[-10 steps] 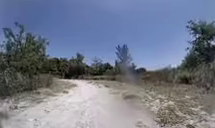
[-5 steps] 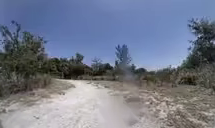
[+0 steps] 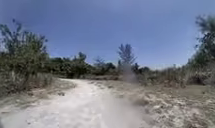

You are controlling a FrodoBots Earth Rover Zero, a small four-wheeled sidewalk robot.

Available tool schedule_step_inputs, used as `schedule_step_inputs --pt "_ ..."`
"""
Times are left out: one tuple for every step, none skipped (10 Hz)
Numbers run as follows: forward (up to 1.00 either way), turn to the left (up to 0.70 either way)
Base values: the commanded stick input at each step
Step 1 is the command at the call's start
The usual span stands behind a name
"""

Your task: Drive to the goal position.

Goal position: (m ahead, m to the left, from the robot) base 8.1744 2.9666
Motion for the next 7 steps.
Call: schedule_step_inputs --pt "0.45 0.00" --pt "0.45 0.00" --pt "0.45 0.00" --pt "0.45 0.00" --pt "0.45 0.00" --pt "0.45 0.00" --pt "0.45 0.00"
